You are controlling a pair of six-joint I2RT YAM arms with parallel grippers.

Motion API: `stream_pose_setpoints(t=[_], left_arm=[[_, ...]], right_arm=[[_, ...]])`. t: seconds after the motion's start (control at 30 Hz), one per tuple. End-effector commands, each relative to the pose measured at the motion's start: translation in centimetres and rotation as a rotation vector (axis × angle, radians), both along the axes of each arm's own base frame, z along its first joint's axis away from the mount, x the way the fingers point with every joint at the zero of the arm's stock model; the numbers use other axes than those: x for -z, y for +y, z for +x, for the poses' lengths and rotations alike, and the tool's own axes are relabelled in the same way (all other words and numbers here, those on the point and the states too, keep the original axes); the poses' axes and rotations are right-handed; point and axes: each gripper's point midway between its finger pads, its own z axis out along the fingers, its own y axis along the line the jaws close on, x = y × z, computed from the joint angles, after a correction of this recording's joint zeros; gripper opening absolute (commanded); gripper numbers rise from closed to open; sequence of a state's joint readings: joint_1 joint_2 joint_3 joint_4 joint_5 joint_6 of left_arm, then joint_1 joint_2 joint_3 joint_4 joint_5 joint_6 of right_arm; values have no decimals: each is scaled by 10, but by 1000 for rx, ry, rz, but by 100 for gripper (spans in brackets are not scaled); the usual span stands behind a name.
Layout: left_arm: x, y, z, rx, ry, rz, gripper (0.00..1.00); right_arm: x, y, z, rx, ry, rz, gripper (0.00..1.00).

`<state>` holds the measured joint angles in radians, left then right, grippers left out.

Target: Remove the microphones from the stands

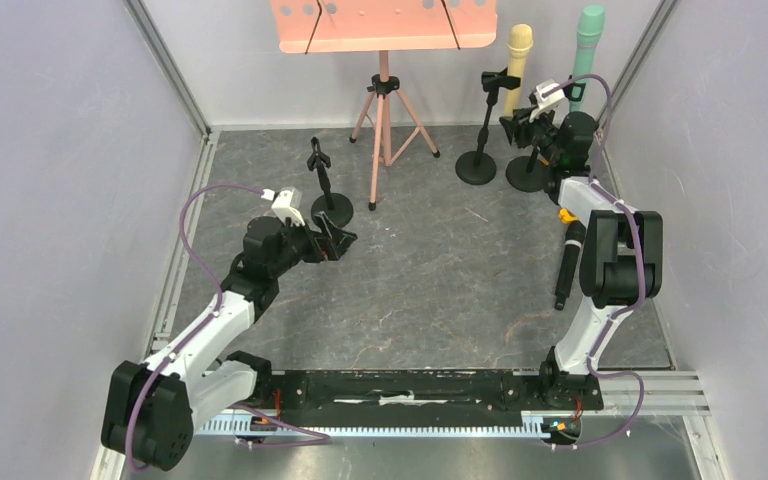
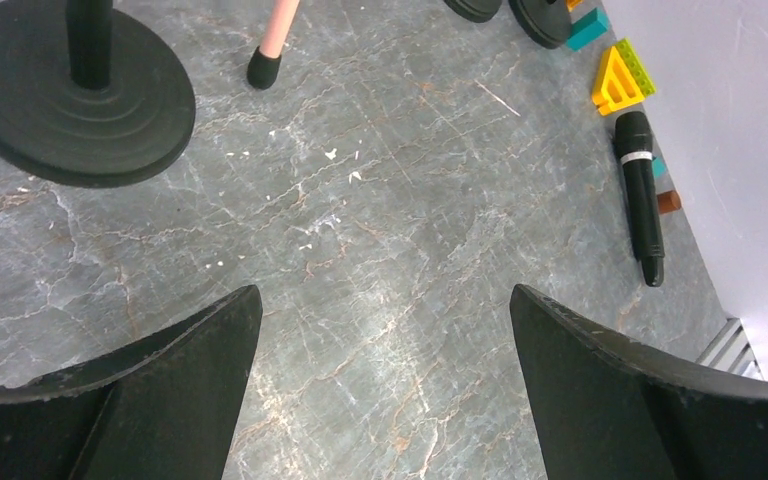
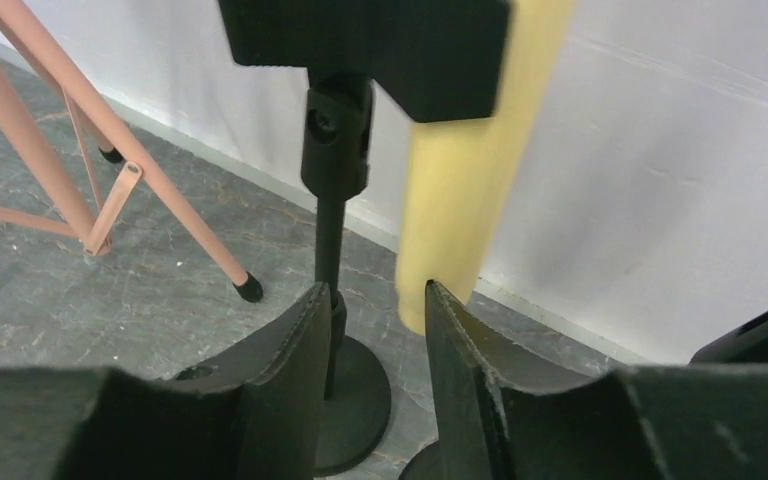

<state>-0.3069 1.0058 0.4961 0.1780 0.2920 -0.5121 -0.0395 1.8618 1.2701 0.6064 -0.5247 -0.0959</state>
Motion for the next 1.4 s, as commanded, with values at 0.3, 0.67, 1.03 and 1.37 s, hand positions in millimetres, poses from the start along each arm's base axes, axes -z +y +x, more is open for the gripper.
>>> stream_pose_setpoints(t=[0.3, 0.67, 1.03, 1.37], left_arm=[[-19, -12, -2, 73, -73, -42, 100], [-22, -14, 2, 78, -84, -45, 100], [-22, -13, 1, 77, -94, -47, 100], [-24, -13, 4, 72, -104, -35, 100]], right_arm=[[-20, -2, -1, 1, -34, 60, 57], [45, 19, -58, 55, 43, 126, 63], [75, 30, -9, 132, -4, 179, 68], [86, 43, 21, 103, -107, 158, 69]])
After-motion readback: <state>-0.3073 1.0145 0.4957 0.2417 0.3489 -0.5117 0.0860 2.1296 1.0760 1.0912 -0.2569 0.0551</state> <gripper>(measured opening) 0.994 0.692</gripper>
